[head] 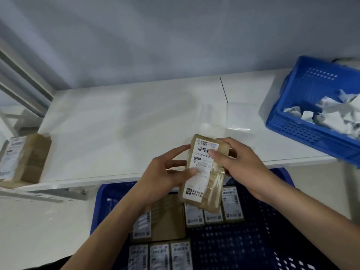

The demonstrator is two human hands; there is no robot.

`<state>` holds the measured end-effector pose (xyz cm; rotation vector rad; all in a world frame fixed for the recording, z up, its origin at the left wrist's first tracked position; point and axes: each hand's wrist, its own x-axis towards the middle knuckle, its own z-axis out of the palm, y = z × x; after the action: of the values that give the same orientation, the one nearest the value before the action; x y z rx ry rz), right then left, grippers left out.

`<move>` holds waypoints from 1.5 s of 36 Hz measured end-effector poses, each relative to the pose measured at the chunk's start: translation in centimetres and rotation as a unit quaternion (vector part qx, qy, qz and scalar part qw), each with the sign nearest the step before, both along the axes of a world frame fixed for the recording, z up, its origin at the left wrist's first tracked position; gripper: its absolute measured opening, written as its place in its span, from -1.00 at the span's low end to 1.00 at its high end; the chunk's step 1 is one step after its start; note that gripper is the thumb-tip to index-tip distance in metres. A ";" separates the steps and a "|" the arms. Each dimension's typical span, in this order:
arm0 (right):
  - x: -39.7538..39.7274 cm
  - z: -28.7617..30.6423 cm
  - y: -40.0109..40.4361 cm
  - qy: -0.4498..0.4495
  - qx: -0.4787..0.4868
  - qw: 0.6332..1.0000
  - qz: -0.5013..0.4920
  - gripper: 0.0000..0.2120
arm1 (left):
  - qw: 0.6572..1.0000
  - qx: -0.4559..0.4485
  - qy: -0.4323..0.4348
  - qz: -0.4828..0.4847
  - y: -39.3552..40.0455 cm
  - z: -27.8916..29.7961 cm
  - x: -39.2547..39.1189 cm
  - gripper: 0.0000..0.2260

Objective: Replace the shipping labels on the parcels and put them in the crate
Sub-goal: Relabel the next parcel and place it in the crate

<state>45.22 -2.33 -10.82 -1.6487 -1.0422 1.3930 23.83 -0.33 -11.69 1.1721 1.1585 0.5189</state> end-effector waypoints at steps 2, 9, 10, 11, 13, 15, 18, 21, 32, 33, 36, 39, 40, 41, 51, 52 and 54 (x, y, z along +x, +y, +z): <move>0.0 0.1 0.1 0.017 -0.009 1.000 0.002 -0.76 | 1.000 -0.005 -0.001 0.000 -0.1 0.2 -0.2 -0.51; -0.5 0.1 0.6 -0.013 0.006 1.000 0.028 -0.82 | 0.999 0.019 0.019 0.024 0.1 0.5 -0.3 -0.57; -0.5 0.1 0.5 -0.038 0.019 0.998 0.036 -0.78 | 0.999 0.025 0.023 0.025 0.1 0.5 -0.2 -0.57; -0.5 0.0 0.4 -0.082 0.044 0.995 0.046 -0.72 | 0.999 0.029 0.028 0.024 0.0 0.5 -0.1 -0.57; -0.5 0.1 0.3 -0.159 0.114 0.979 0.056 -0.65 | 0.999 0.035 0.035 0.019 -0.1 0.5 0.1 -0.56; -0.6 0.3 0.2 -0.166 0.168 0.970 0.051 -0.69 | 0.999 0.034 0.036 0.017 -0.2 0.6 0.1 -0.57; -0.8 0.4 0.1 -0.156 0.208 0.964 0.050 -0.76 | 0.998 0.038 0.038 0.019 -0.3 0.8 0.1 -0.56; -0.9 0.2 0.0 -0.142 0.220 0.964 0.046 -0.76 | 0.998 0.039 0.036 0.018 -0.4 1.0 0.1 -0.57; -1.7 -0.2 0.3 -0.097 0.213 0.972 0.008 -0.81 | 0.998 0.043 0.017 0.045 -1.1 0.9 0.6 -0.53; -1.8 -0.2 0.4 -0.092 0.211 0.973 0.005 -0.82 | 0.998 0.045 0.016 0.047 -1.1 0.9 0.6 -0.53; -2.0 -0.1 0.6 -0.093 0.221 0.971 -0.002 -0.84 | 0.997 0.048 0.015 0.057 -1.1 0.9 0.8 -0.59; -2.2 0.0 0.8 -0.103 0.233 0.967 -0.007 -0.85 | 0.997 0.045 0.014 0.062 -1.0 0.9 0.9 -0.60; -2.3 0.0 0.9 -0.103 0.233 0.967 -0.007 -0.86 | 0.997 0.046 0.016 0.062 -0.9 1.0 0.9 -0.60; -2.3 0.0 0.9 -0.100 0.231 0.968 -0.006 -0.86 | 0.997 0.049 0.018 0.062 -0.9 1.0 0.9 -0.60; -1.8 1.0 1.4 -0.106 0.202 0.973 0.020 -0.93 | 0.996 0.063 0.030 0.060 -0.8 1.5 0.6 -0.70; -1.8 1.0 1.4 -0.116 0.199 0.973 0.026 -0.94 | 0.996 0.064 0.032 0.059 -0.8 1.6 0.6 -0.70; -1.6 1.2 1.6 -0.129 0.184 0.974 0.038 -0.94 | 0.995 0.071 0.044 0.056 -0.6 1.6 0.6 -0.70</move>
<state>43.64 -0.76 -9.66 -1.5469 -1.4321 0.9702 24.45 -0.89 -10.11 1.2675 1.2857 0.6491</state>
